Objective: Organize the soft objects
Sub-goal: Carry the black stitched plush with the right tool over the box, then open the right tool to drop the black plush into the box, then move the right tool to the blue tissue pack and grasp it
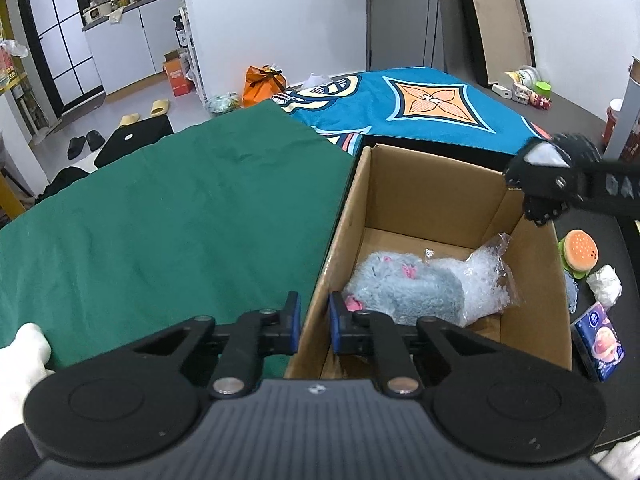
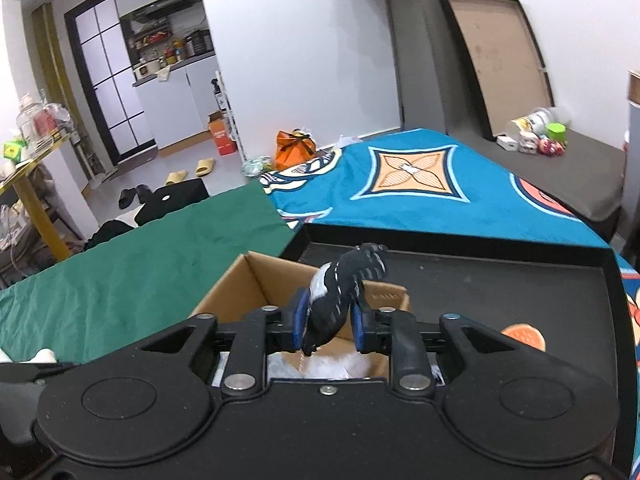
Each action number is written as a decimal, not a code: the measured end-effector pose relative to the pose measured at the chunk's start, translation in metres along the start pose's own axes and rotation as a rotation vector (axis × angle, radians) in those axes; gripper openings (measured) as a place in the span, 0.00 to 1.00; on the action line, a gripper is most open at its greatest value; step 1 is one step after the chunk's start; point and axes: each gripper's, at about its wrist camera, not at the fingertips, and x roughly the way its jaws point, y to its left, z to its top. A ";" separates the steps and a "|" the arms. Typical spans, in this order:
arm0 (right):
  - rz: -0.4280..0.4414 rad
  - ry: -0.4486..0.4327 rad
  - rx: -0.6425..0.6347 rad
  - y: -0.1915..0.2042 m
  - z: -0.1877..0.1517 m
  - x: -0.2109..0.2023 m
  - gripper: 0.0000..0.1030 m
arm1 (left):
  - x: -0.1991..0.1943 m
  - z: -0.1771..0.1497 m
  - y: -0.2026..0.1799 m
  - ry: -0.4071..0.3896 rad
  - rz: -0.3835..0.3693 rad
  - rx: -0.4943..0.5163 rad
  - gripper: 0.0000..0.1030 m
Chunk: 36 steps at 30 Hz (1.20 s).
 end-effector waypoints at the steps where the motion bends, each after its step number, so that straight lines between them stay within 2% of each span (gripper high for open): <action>1: -0.001 -0.003 -0.001 0.001 0.000 -0.001 0.44 | 0.000 0.000 0.000 0.000 -0.003 -0.002 0.13; 2: -0.006 -0.011 -0.001 0.000 0.000 -0.002 0.49 | 0.000 0.000 0.000 -0.001 -0.006 -0.005 0.13; 19: -0.071 0.024 0.092 -0.032 -0.034 -0.035 0.50 | -0.010 -0.002 0.001 -0.029 -0.006 0.003 0.13; 26: -0.144 0.030 0.130 -0.052 -0.051 -0.048 0.69 | -0.016 -0.003 -0.007 -0.057 0.012 0.040 0.14; 33: -0.177 0.023 0.144 -0.073 -0.065 -0.060 0.69 | -0.019 -0.005 -0.016 -0.068 0.041 0.099 0.17; 36: -0.188 0.021 0.145 -0.078 -0.070 -0.063 0.69 | -0.019 -0.006 -0.019 -0.066 0.046 0.115 0.22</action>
